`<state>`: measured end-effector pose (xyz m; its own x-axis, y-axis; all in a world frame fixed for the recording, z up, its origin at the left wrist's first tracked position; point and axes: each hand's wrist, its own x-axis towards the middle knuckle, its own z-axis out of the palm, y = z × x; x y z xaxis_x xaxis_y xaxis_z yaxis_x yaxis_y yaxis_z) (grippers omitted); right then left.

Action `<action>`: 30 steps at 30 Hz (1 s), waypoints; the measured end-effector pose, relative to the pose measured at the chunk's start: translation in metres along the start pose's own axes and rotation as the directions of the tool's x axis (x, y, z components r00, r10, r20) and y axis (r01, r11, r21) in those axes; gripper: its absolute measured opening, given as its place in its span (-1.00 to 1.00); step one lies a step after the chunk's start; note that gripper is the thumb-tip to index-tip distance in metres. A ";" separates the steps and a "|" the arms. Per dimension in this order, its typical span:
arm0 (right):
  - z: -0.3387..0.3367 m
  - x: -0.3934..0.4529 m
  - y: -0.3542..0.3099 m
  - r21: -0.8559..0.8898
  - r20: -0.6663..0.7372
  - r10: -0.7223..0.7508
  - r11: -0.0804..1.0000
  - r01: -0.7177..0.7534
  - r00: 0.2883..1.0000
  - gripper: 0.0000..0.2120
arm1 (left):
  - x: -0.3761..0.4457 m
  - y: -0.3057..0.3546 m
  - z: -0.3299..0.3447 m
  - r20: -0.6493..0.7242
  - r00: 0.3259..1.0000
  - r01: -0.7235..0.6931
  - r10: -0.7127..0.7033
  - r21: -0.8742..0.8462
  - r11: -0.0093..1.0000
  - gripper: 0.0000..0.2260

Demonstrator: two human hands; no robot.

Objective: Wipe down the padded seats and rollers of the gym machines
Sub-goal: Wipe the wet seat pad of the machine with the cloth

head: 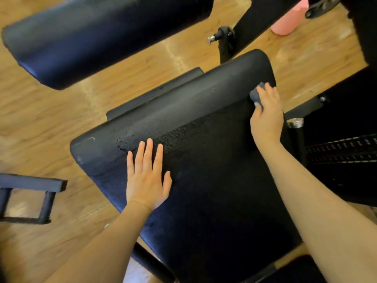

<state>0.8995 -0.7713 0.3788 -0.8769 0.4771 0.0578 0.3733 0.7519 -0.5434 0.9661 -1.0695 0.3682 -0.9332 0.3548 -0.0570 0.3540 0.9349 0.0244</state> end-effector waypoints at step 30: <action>0.062 -0.079 -0.117 -0.131 0.095 -0.239 0.959 0.250 0.966 -0.51 | 0.001 0.000 0.001 0.029 0.999 0.023 -0.024 0.032 0.999 -0.39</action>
<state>0.9067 -0.9251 0.3855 -0.9653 0.2383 0.1066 0.1784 0.9003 -0.3970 0.9652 -1.0686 0.3670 -0.9393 0.3320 -0.0861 0.3340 0.9425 -0.0092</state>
